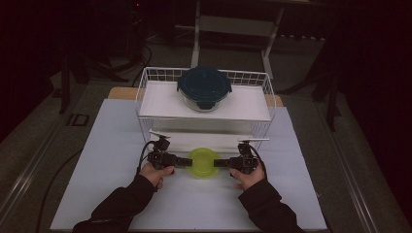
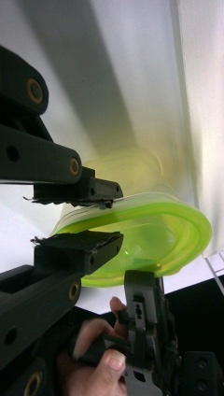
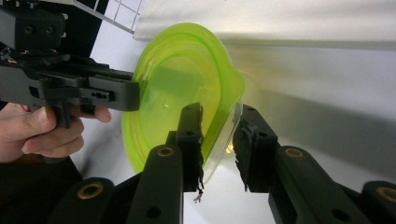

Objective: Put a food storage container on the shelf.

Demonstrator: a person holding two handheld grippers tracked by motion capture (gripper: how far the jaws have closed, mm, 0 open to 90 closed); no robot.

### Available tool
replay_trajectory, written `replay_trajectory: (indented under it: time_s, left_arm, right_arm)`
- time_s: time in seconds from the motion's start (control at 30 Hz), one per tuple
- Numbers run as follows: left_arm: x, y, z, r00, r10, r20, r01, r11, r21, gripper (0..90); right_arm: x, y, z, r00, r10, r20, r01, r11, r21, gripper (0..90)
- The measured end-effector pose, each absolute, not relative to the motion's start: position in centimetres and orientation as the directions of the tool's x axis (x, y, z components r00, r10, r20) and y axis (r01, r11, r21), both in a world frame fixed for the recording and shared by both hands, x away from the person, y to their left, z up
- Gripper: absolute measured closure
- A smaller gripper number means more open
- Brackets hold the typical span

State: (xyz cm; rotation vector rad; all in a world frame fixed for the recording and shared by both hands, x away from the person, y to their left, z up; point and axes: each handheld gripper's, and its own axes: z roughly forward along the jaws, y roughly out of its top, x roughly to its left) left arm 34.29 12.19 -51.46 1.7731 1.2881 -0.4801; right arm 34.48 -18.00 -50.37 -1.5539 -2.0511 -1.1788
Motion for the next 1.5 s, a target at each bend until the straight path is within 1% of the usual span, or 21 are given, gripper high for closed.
replay_trajectory:
  time_s: [0.1, 0.33, 0.4, 0.47, 0.5, 0.53, 0.7, 0.97, 1.27, 1.5]
  left_arm:
    - [34.1, 12.2, -51.2, 0.392, 0.573, -0.72, 0.905, -0.096, 0.415, 75.2]
    - [33.2, 12.4, -51.0, 0.38, 0.58, -0.721, 0.91, -0.096, 0.402, 77.4]
    - [32.8, 12.4, -50.9, 0.37, 0.586, -0.721, 0.914, -0.091, 0.395, 79.3]
    - [32.2, 12.1, -50.5, 0.399, 0.596, -0.697, 0.902, -0.117, 0.416, 80.0]
    - [32.2, 12.1, -50.5, 0.399, 0.596, -0.697, 0.902, -0.117, 0.416, 80.2]
    - [31.7, 11.8, -50.4, 0.399, 0.605, -0.689, 0.901, -0.116, 0.419, 80.2]
    - [31.4, 11.9, -50.0, 0.411, 0.596, -0.69, 0.894, -0.115, 0.433, 80.3]
    - [30.5, 12.2, -48.5, 0.458, 0.59, -0.665, 0.868, -0.135, 0.478, 80.3]
    - [29.5, 12.5, -46.0, 0.504, 0.581, -0.639, 0.834, -0.135, 0.535, 80.3]
    - [28.9, 12.6, -44.0, 0.531, 0.565, -0.632, 0.812, -0.127, 0.57, 80.3]
  right_arm:
    - [34.0, -17.8, -50.1, -0.358, 0.66, 0.66, 0.904, 0.068, 0.422, 74.3]
    - [33.2, -17.5, -49.8, -0.396, 0.671, 0.626, 0.879, 0.081, 0.469, 76.5]
    - [32.8, -17.3, -49.5, -0.41, 0.675, 0.614, 0.873, 0.094, 0.479, 78.7]
    - [32.6, -17.4, -49.4, -0.419, 0.679, 0.603, 0.867, 0.101, 0.489, 79.8]
    - [32.6, -17.4, -49.4, -0.419, 0.679, 0.603, 0.867, 0.101, 0.489, 79.8]
    - [32.2, -17.5, -49.1, -0.434, 0.689, 0.581, 0.854, 0.107, 0.51, 80.6]
    - [31.8, -17.5, -48.7, -0.457, 0.692, 0.559, 0.836, 0.12, 0.535, 80.6]
    - [30.8, -17.3, -47.1, -0.499, 0.69, 0.524, 0.803, 0.143, 0.578, 80.6]
    - [29.7, -17.2, -44.8, -0.535, 0.683, 0.497, 0.763, 0.138, 0.632, 80.6]
    - [29.0, -17.5, -43.0, -0.545, 0.672, 0.501, 0.745, 0.114, 0.658, 80.6]
